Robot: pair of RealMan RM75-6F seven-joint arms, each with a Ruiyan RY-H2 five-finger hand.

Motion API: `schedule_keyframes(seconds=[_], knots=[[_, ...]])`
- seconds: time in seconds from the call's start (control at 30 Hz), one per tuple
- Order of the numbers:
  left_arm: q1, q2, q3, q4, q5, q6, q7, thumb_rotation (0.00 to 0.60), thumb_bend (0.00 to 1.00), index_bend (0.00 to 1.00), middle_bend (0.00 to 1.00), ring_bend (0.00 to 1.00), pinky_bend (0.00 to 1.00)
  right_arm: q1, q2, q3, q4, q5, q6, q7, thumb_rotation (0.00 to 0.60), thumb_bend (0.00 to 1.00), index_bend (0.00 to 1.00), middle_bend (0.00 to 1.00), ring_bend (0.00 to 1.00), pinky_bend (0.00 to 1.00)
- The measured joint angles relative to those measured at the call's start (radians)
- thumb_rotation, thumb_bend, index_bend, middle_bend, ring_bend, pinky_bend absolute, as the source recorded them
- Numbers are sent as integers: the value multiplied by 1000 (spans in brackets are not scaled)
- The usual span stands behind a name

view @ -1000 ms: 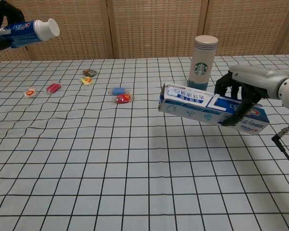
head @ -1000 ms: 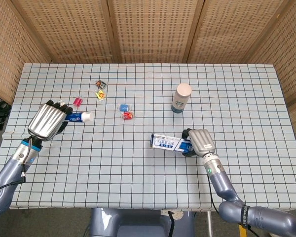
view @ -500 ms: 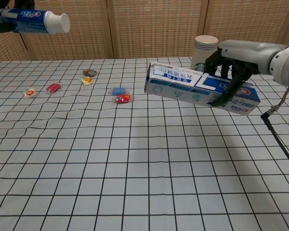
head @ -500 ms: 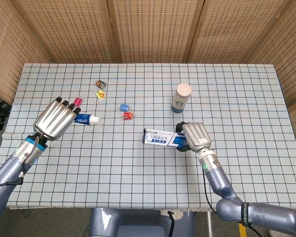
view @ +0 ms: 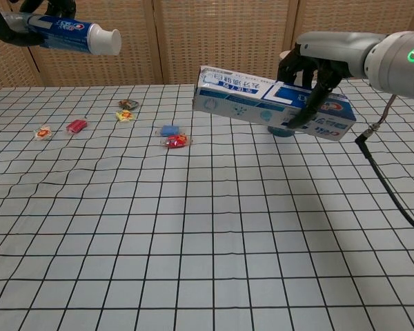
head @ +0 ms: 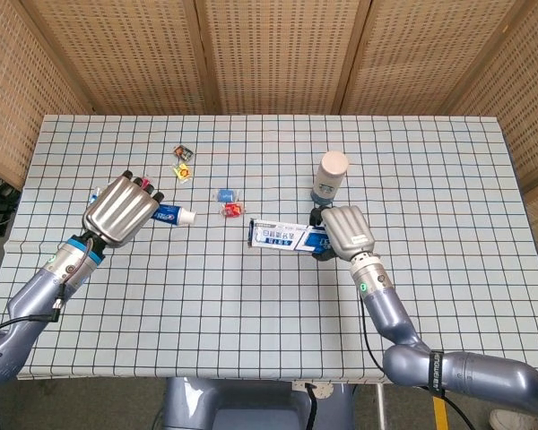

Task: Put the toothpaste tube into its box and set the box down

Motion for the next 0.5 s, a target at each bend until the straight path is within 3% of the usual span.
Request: schedule_keyframes(seconds=[0.5], knots=[[-122, -30, 18, 29, -107, -25, 74, 600, 741, 845, 540, 515, 471, 63, 54, 27, 7, 113, -18, -4, 600, 326, 724, 520, 537, 612]])
